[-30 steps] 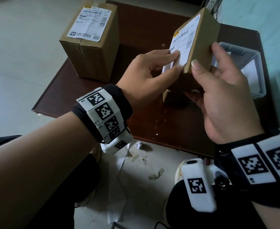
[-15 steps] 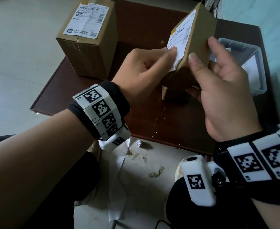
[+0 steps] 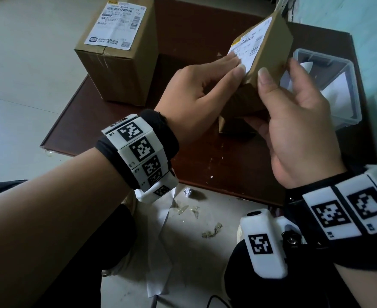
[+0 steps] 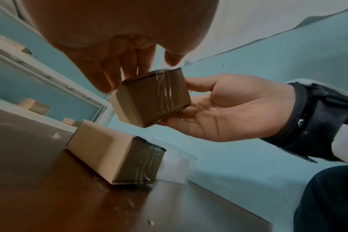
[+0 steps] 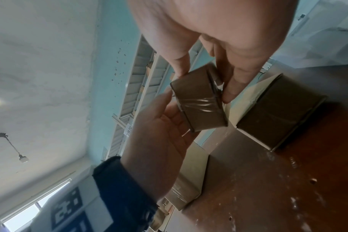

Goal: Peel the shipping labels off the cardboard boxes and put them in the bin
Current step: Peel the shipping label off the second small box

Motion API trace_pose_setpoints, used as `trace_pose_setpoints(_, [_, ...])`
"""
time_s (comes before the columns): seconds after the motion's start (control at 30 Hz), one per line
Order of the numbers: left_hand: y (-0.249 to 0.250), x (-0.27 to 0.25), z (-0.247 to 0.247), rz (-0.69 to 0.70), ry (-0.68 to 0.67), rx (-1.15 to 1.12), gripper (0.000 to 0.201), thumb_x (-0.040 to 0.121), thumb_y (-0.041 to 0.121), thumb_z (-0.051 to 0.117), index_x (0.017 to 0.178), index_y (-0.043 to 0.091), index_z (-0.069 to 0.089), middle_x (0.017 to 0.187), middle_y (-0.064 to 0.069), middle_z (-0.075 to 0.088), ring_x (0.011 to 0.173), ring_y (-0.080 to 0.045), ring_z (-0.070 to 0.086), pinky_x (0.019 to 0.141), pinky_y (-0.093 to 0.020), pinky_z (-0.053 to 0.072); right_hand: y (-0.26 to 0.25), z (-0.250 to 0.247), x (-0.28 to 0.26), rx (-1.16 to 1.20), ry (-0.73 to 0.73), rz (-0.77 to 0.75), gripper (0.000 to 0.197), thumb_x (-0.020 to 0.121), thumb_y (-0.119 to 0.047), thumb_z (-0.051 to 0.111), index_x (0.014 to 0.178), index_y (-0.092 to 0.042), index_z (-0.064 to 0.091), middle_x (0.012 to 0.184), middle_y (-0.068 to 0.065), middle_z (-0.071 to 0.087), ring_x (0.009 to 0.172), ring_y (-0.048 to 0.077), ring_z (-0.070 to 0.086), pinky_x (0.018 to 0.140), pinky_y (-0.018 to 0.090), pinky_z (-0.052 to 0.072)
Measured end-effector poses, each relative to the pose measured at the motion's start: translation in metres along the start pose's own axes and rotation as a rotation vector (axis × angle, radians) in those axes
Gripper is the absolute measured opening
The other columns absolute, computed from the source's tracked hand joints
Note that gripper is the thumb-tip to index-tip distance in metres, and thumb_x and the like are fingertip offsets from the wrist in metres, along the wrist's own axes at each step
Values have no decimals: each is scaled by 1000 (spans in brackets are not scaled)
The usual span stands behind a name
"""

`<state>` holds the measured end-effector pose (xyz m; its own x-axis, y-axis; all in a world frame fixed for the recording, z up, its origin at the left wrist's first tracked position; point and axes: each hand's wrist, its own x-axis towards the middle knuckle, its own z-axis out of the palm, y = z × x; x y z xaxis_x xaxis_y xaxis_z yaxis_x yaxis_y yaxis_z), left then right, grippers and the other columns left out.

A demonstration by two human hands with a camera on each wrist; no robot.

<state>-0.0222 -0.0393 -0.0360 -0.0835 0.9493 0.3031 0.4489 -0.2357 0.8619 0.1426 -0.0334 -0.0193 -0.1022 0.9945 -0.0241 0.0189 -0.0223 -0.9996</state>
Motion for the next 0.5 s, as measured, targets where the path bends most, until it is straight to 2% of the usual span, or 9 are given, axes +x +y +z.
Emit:
trace_pose_setpoints(0.07, [1, -2, 0, 11, 8, -62, 42, 105, 38, 51, 138, 14, 64, 144, 1, 61, 136, -2, 52, 113, -32, 46, -2, 2, -2, 12, 34, -3, 78, 103, -31, 68, 167, -31, 25, 134, -6, 74, 125, 9, 69, 102, 46, 60])
trace_pose_setpoints(0.13, [2, -3, 1, 13, 4, -85, 41, 105, 38, 53, 137, 15, 64, 143, 1, 61, 135, -3, 53, 112, -33, 47, -4, 2, -4, 11, 52, -17, 78, 105, -28, 67, 168, -32, 22, 133, -8, 74, 123, 6, 70, 101, 44, 60])
trace_pose_setpoints(0.3, [2, -1, 2, 14, 1, -159, 41, 103, 35, 57, 134, 10, 66, 139, -3, 64, 137, -9, 52, 113, -36, 47, -5, 1, -4, -1, 66, 2, 75, 103, -30, 69, 167, -34, 28, 123, -20, 75, 121, 4, 70, 99, 42, 62])
trace_pose_setpoints(0.4, [-1, -1, 4, 14, 11, -182, 38, 101, 32, 61, 131, 9, 68, 135, -4, 67, 136, -11, 54, 113, -38, 46, -4, 1, -2, 5, 81, 19, 69, 104, -30, 68, 164, -34, 35, 103, -31, 76, 117, 3, 71, 95, 41, 63])
trace_pose_setpoints(0.5, [-1, -2, 6, 1, 37, -242, 31, 100, 24, 65, 125, 7, 71, 128, -5, 71, 130, -13, 60, 111, -39, 49, -4, 2, -1, 11, 89, 35, 51, 104, -31, 68, 153, -32, 54, 105, -25, 78, 112, 3, 73, 92, 40, 64])
